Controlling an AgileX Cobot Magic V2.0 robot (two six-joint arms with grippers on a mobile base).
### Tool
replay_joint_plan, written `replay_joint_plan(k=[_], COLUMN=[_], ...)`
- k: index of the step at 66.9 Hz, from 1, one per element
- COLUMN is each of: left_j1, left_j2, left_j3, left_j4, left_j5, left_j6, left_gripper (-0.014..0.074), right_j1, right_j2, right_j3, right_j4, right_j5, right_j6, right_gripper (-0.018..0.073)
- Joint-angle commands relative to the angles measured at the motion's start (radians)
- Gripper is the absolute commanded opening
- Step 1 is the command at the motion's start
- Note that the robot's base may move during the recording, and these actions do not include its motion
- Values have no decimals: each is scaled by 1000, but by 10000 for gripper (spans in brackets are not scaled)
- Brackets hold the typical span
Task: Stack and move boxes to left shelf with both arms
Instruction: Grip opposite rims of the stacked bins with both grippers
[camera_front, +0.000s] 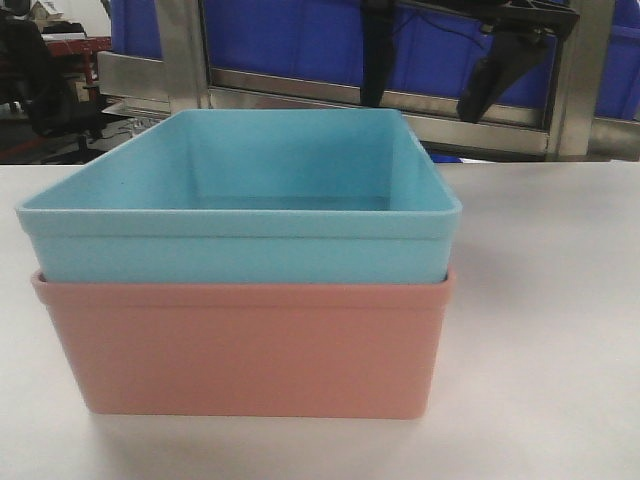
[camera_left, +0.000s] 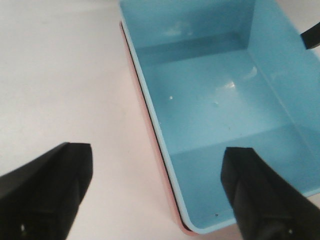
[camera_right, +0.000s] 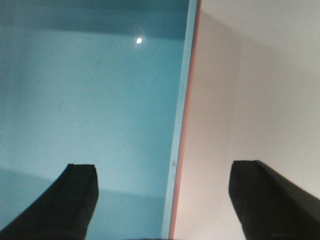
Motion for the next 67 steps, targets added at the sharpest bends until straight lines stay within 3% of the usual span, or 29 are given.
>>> replay_joint_plan(k=[1,27,47,67], left_j1=[-5,-5,-5,-5], left_j2=[110,532,688,762], left_j3=[-121,-380,-402,-402], left_j4=[-8,-17,-17,-17], left_j5=[21,95,101,70], left_j6=[0,-34,-78,-78], left_gripper=[542,564,557,452], right_j1=[16,55,55,55], right_j2=[-55,-54,-16,81], right_j3=[-20,183,265,264], right_j4=[-31,-67,-67,-68], right_j5=[-30,-208,-325,-347], right_j6=[-15,-13,-13,-14], right_gripper=[625,625,625,610])
